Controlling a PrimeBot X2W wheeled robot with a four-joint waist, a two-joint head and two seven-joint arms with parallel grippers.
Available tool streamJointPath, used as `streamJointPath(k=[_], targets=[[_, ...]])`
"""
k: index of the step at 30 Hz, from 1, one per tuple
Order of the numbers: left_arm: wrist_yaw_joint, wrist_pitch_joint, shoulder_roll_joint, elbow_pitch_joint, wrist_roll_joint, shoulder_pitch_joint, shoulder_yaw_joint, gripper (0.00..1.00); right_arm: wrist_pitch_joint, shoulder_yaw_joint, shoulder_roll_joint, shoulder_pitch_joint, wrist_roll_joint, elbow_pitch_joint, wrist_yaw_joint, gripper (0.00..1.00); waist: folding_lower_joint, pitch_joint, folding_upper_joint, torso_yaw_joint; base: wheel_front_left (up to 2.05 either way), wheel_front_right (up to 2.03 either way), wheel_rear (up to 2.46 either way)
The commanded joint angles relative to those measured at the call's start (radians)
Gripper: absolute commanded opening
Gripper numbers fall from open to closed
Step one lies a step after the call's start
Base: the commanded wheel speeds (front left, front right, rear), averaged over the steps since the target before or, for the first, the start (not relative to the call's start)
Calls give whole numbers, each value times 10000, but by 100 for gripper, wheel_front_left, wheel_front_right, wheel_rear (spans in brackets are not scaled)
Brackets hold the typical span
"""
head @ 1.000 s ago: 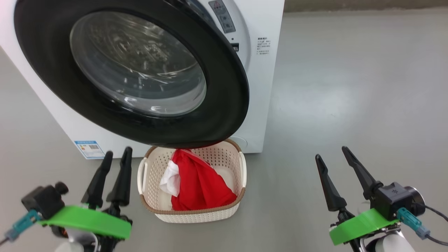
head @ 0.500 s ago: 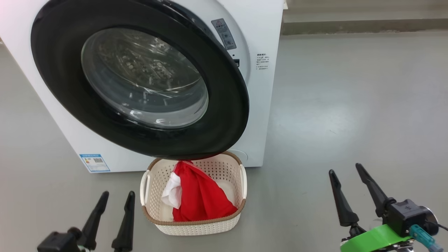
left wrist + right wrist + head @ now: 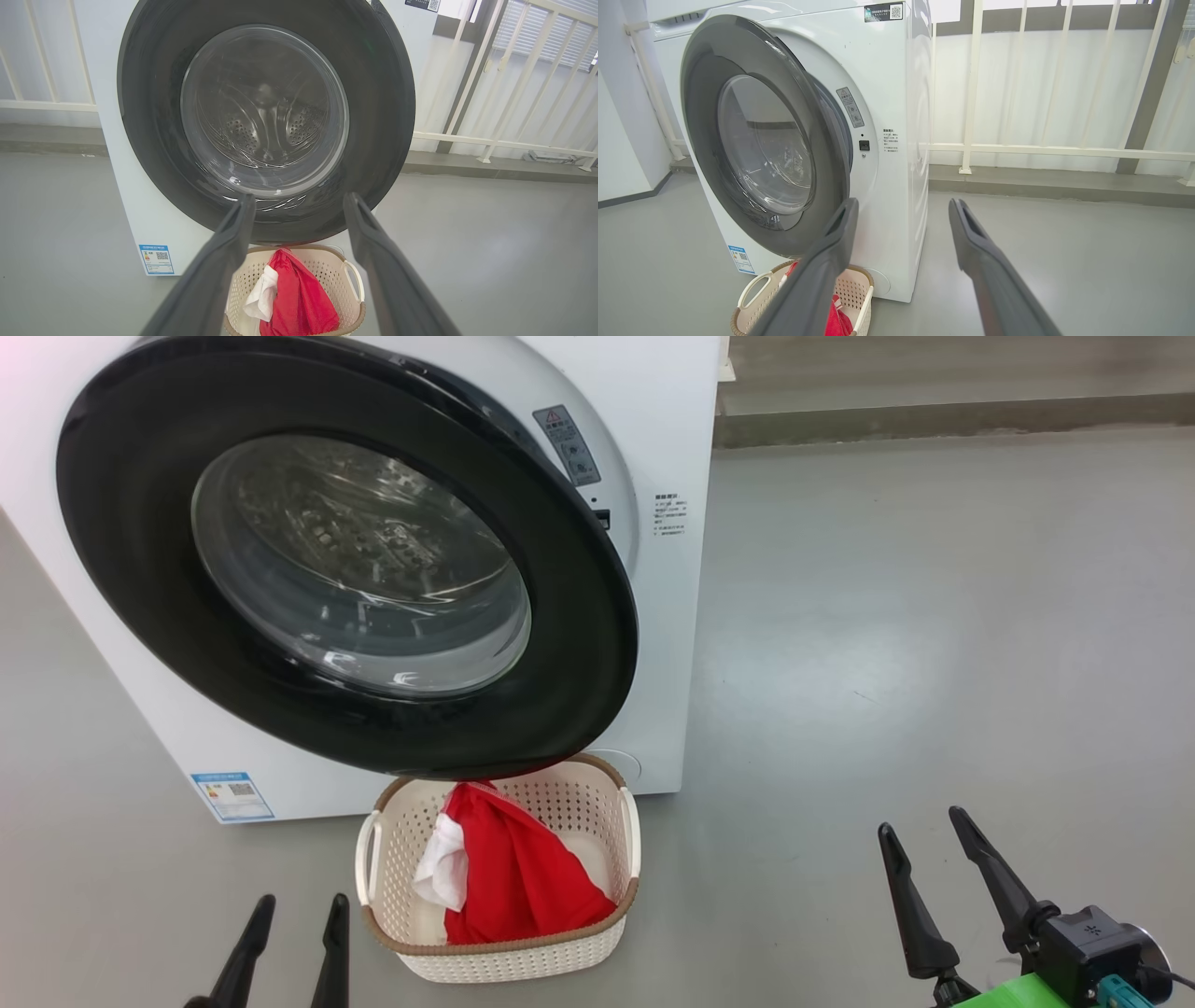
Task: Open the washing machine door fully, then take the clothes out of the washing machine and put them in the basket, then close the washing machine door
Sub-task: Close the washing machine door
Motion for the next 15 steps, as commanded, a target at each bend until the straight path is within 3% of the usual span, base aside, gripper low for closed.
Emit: streamJointPath(k=[1, 15], targets=[[-124, -121, -37, -263, 191, -136, 474, 100, -65, 291, -69, -131, 134, -320, 35, 100, 0, -12, 0, -45, 0, 0, 0], [-445, -122, -549, -387, 932, 121, 919, 100, -65, 345, -68, 58, 187, -435, 35, 100, 0, -25, 0, -55, 0, 0, 0]])
